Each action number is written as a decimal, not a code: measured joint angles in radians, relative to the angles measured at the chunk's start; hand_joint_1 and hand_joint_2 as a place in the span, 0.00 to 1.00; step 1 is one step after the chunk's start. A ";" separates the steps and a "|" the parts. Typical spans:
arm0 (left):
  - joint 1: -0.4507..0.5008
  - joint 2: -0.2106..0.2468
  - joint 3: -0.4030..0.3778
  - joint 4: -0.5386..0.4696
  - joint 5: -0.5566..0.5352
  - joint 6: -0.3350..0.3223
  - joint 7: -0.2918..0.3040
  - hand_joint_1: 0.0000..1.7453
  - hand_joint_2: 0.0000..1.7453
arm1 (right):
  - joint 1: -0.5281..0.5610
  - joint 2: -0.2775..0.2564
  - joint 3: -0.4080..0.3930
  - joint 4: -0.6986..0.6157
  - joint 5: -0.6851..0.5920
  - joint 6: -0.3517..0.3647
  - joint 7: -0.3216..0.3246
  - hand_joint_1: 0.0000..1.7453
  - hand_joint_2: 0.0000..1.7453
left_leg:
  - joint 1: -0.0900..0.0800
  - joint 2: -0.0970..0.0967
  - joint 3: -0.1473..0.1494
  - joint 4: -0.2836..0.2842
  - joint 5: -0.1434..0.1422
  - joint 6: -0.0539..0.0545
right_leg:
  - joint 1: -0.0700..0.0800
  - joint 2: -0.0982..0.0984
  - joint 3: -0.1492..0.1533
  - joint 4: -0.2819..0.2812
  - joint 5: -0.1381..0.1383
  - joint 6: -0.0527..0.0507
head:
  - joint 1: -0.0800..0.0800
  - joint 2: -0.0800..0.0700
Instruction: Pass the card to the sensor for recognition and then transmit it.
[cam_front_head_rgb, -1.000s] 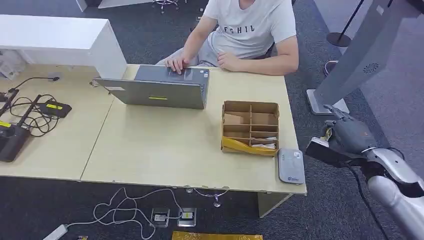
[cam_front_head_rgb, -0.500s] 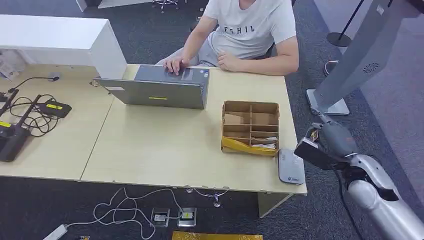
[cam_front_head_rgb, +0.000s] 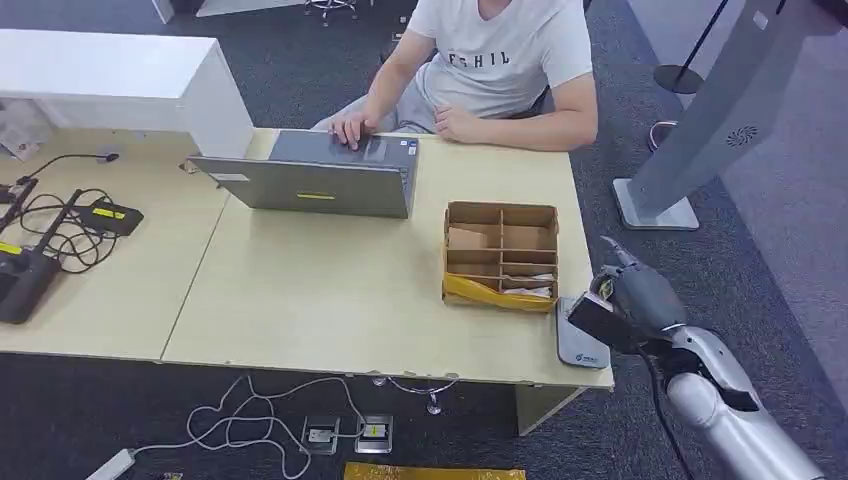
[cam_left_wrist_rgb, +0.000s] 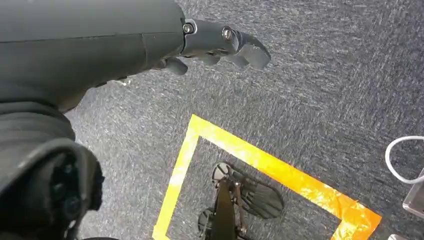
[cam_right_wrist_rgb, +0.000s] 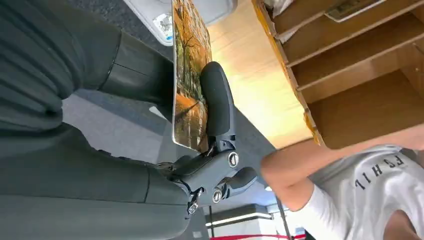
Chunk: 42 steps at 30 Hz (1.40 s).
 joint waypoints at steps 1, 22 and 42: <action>0.000 0.000 0.000 0.000 0.005 0.001 0.000 0.00 0.00 | -0.002 0.003 0.003 0.009 -0.002 -0.003 -0.003 1.00 1.00 | 0.000 0.000 0.000 0.000 0.000 0.000 | 0.000 0.000 0.000 0.000 0.000 0.000 | 0.000 0.000; 0.000 0.003 0.002 0.000 0.028 0.001 0.007 0.00 0.00 | -0.052 0.089 0.044 0.251 -0.089 -0.058 -0.122 1.00 1.00 | 0.000 0.000 0.000 0.000 0.000 0.000 | 0.000 -0.001 0.000 0.000 0.000 0.000 | 0.000 0.000; 0.001 0.006 0.003 0.000 0.034 0.001 0.007 0.00 0.00 | -0.121 0.137 0.045 0.409 -0.116 -0.061 -0.164 1.00 1.00 | 0.000 0.001 0.002 0.000 0.000 0.000 | 0.000 0.001 0.001 0.000 0.000 0.000 | 0.000 0.000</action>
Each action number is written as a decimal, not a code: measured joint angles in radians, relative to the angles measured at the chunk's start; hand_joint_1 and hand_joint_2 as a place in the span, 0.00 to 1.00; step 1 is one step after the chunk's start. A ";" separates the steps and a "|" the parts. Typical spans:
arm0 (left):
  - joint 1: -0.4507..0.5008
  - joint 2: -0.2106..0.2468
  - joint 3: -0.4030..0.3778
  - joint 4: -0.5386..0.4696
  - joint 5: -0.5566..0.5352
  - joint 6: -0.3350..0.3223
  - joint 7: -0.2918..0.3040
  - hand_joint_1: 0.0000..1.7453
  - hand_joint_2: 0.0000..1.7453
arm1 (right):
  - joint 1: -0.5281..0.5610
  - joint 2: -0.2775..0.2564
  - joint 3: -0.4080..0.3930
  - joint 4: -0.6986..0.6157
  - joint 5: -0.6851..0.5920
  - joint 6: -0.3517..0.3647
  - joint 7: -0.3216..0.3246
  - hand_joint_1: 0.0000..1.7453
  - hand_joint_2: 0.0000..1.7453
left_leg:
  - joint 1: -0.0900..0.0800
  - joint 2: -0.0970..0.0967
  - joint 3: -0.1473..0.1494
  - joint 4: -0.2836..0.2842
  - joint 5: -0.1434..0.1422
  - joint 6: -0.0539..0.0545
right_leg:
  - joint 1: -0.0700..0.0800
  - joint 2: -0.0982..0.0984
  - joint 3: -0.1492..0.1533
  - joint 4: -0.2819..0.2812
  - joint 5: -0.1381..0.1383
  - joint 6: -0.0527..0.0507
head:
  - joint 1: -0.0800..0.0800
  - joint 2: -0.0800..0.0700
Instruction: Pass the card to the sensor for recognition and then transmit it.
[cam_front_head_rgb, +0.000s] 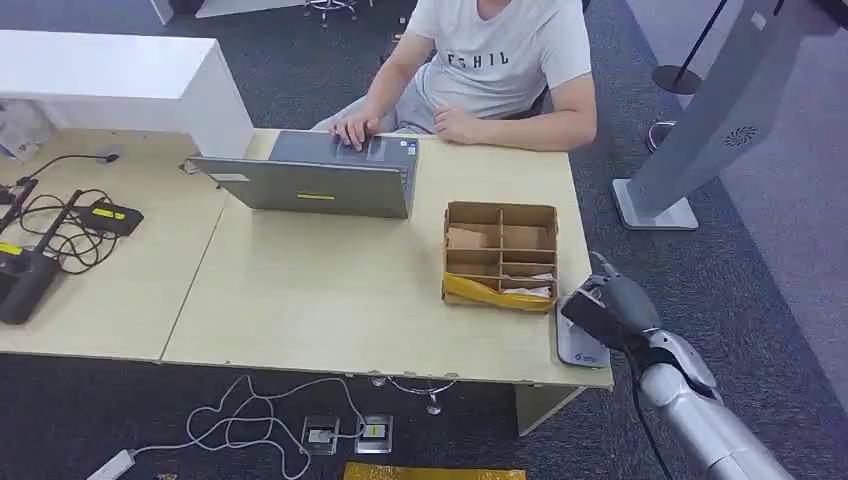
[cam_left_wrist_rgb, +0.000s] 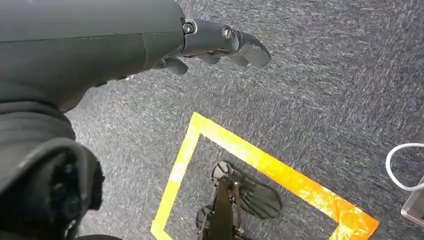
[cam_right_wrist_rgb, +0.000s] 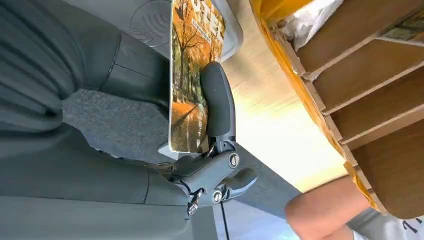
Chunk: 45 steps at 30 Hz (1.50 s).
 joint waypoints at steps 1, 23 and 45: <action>0.000 0.000 0.000 0.000 0.000 -0.002 0.000 0.00 0.00 | -0.002 0.001 0.000 0.003 -0.002 -0.001 -0.001 1.00 1.00 | 0.000 0.000 0.000 0.000 0.000 0.000 | 0.000 0.000 0.000 0.000 0.000 0.000 | 0.000 0.000; 0.002 0.003 0.000 0.000 -0.018 -0.019 0.000 0.00 0.00 | -0.194 -0.073 -0.090 -0.075 -0.007 0.054 0.049 1.00 1.00 | -0.001 0.000 -0.001 0.000 0.000 0.000 | -0.001 -0.001 0.000 0.000 0.000 0.000 | 0.000 0.000; 0.003 0.002 0.000 0.000 -0.026 -0.021 0.000 0.00 0.00 | -0.275 -0.091 -0.151 -0.195 0.026 0.077 0.077 1.00 1.00 | 0.000 0.000 0.000 0.000 0.000 0.000 | 0.000 0.000 0.000 0.000 0.000 0.000 | 0.000 0.000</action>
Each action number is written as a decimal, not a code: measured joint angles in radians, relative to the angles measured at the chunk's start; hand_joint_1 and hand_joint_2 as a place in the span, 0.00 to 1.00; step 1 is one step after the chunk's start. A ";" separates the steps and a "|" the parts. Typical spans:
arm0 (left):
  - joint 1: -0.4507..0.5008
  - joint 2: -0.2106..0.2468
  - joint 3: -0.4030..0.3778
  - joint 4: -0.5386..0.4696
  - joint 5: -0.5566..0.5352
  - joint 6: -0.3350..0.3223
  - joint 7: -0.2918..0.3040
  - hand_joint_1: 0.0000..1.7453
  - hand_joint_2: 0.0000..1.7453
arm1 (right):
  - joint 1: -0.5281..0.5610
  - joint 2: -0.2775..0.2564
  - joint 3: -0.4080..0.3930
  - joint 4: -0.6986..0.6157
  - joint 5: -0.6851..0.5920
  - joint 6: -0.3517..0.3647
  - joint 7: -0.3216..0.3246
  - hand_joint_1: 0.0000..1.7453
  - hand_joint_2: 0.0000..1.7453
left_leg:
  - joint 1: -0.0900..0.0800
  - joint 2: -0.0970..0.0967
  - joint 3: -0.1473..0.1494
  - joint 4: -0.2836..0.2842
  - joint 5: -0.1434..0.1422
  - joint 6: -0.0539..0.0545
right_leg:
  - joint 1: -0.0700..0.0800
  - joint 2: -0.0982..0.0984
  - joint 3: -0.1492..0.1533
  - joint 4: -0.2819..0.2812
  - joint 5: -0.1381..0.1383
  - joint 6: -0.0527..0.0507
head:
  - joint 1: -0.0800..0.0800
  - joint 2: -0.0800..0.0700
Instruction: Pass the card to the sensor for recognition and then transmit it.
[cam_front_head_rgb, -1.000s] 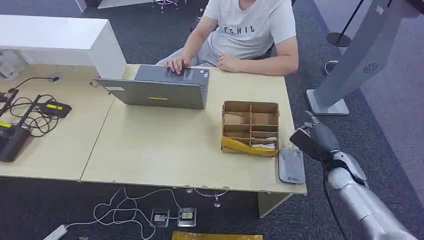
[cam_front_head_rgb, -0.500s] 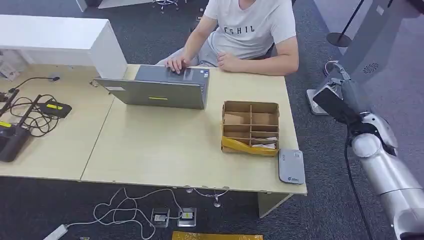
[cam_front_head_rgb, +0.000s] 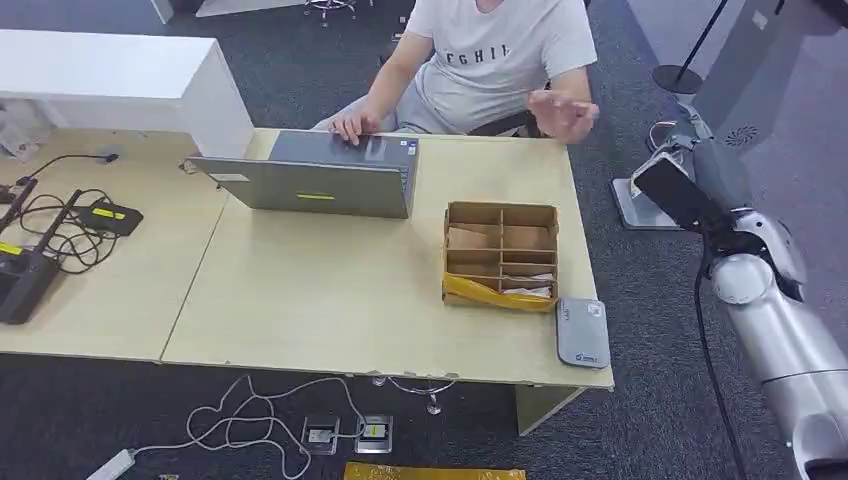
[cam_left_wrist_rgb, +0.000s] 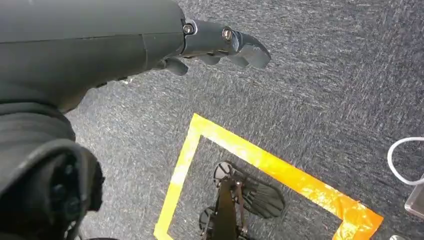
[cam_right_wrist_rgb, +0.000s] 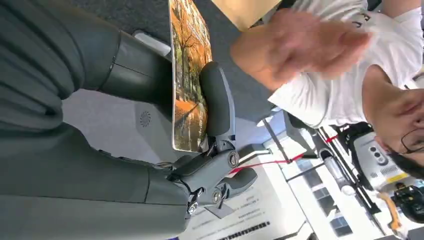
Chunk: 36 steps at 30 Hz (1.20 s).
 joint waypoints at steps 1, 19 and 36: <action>0.000 0.000 0.000 0.000 0.000 0.000 0.000 0.00 0.00 | -0.001 0.000 0.000 -0.001 0.000 0.000 0.000 1.00 1.00 | 0.000 0.000 0.000 0.000 0.000 0.000 | 0.000 0.000 0.000 0.000 0.000 0.000 | 0.000 0.000; -0.003 -0.006 -0.001 0.000 -0.013 0.004 -0.010 0.00 0.00 | -0.050 0.096 0.021 0.025 0.107 0.005 -0.034 1.00 1.00 | 0.001 0.000 -0.001 0.000 0.000 0.000 | 0.001 -0.001 0.000 0.000 0.000 0.000 | 0.000 0.000; -0.002 -0.006 -0.001 0.000 -0.025 0.006 -0.010 0.00 0.00 | -0.018 0.118 0.024 0.025 0.140 0.026 0.008 0.00 1.00 | 0.000 -0.001 -0.001 0.000 0.000 0.000 | 0.000 -0.001 0.000 0.000 0.000 0.000 | 0.000 0.000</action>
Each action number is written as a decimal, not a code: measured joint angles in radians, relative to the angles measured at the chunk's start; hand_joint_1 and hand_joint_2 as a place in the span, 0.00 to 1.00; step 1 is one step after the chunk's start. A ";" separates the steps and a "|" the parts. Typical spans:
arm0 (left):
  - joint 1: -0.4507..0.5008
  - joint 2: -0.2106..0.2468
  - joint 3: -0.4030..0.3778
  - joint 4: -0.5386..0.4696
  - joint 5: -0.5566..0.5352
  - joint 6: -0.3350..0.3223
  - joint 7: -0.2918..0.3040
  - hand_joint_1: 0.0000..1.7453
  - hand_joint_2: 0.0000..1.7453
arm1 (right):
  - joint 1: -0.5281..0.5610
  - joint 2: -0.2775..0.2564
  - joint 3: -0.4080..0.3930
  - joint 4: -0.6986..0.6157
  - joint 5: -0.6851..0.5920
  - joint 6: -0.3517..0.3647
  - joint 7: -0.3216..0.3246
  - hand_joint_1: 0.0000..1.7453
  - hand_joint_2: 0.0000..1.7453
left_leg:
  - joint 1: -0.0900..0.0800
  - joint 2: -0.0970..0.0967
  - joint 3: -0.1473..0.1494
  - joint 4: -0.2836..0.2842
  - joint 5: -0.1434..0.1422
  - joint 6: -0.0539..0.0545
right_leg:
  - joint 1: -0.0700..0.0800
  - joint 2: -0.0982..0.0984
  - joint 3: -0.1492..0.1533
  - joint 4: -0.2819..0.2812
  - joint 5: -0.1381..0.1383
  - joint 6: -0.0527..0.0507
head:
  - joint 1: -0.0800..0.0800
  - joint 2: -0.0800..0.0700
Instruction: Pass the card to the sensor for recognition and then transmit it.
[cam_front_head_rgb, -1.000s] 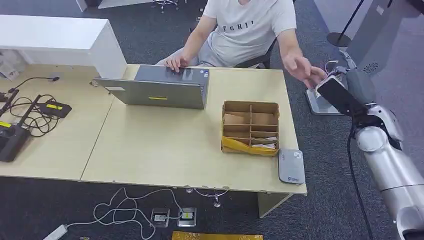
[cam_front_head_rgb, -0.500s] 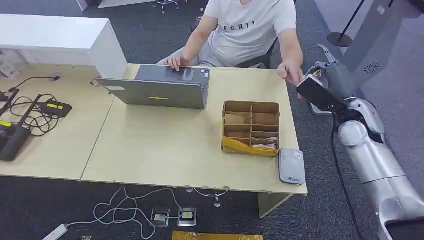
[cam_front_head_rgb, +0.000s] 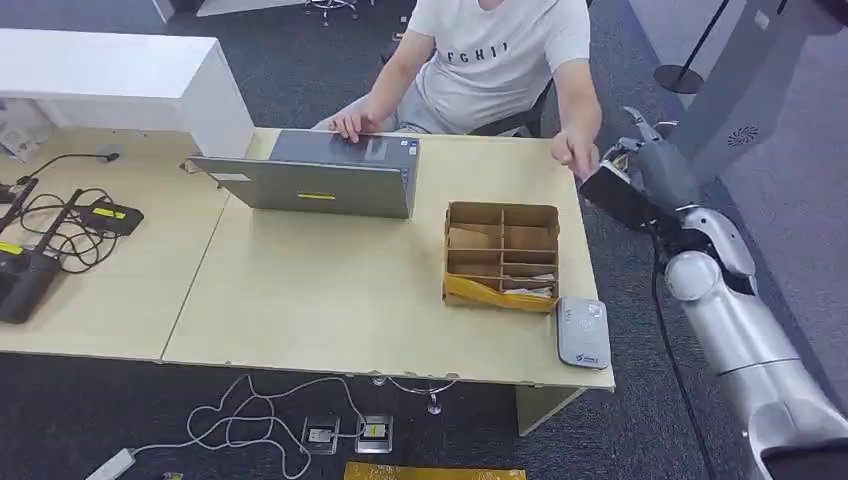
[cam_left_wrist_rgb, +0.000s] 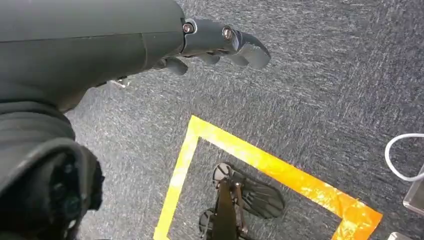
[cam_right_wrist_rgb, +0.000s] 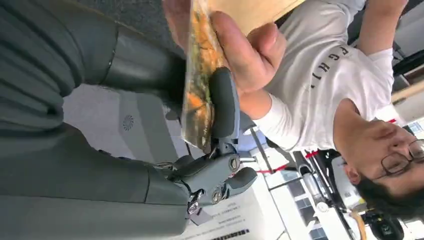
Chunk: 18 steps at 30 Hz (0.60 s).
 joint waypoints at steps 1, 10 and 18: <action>0.000 0.000 0.000 0.000 0.000 0.000 0.000 0.00 0.00 | 0.002 0.001 0.000 0.000 0.005 -0.005 0.003 0.00 1.00 | 0.000 0.000 0.000 0.000 0.000 0.000 | 0.000 0.000 0.000 0.000 0.000 0.000 | 0.000 0.000; 0.000 0.000 0.000 0.000 0.000 0.000 0.000 0.00 0.00 | 0.017 0.003 -0.003 0.000 0.022 -0.024 0.007 0.00 1.00 | 0.000 0.000 0.000 0.000 0.000 0.000 | 0.000 0.000 0.000 0.000 0.000 0.000 | 0.000 0.000; 0.000 0.000 0.000 0.000 0.000 0.003 0.000 0.00 0.00 | 0.026 0.004 -0.004 -0.016 0.037 -0.025 0.017 0.00 1.00 | 0.000 0.000 0.000 0.000 0.000 0.000 | 0.000 0.000 0.000 0.000 0.000 0.000 | 0.000 0.000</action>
